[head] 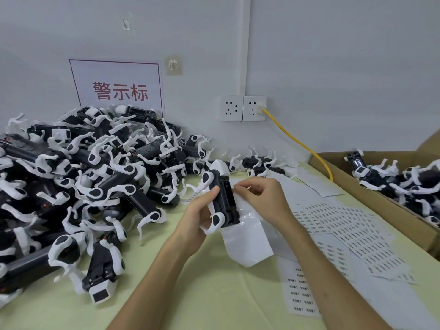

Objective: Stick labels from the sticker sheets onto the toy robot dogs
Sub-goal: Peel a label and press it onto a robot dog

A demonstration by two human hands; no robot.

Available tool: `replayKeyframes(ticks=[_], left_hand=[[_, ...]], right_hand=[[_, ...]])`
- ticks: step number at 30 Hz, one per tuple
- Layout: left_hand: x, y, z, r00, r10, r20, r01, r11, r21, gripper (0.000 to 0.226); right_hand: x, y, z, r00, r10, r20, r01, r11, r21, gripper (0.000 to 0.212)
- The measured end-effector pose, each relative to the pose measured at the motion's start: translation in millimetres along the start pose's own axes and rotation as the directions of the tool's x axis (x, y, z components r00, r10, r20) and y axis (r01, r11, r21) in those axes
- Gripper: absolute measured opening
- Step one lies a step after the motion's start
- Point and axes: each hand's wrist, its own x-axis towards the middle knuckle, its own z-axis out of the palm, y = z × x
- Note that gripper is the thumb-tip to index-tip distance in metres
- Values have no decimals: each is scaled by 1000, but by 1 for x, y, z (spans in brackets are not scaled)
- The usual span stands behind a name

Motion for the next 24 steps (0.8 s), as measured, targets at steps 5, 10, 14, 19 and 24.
replayKeyframes(ticks=[5,10,14,19,24], left_hand=[[0,-2,-2,1000,-8,-9,8,998,67,49],[0,-4,-1,999,-31,-9,32,997,64,51],[-2,-1,5,999,-33,-7,34,990,133,79],[-5,1,7,999,-30,29,26,990,140,73],[-2,-2,6,997,-69,-20,71,983,171,58]], right_hand=[[-1,-3,-5,999,16,44,-17,1000,21,13],[0,-1,-6,1000,13,19,-12,999,-52,11],[1,0,-4,1000,22,-18,-24,995,-101,15],[5,2,-7,991,87,-103,-83,996,36,19],[8,1,-11,966,169,-197,-110,954,279,10]])
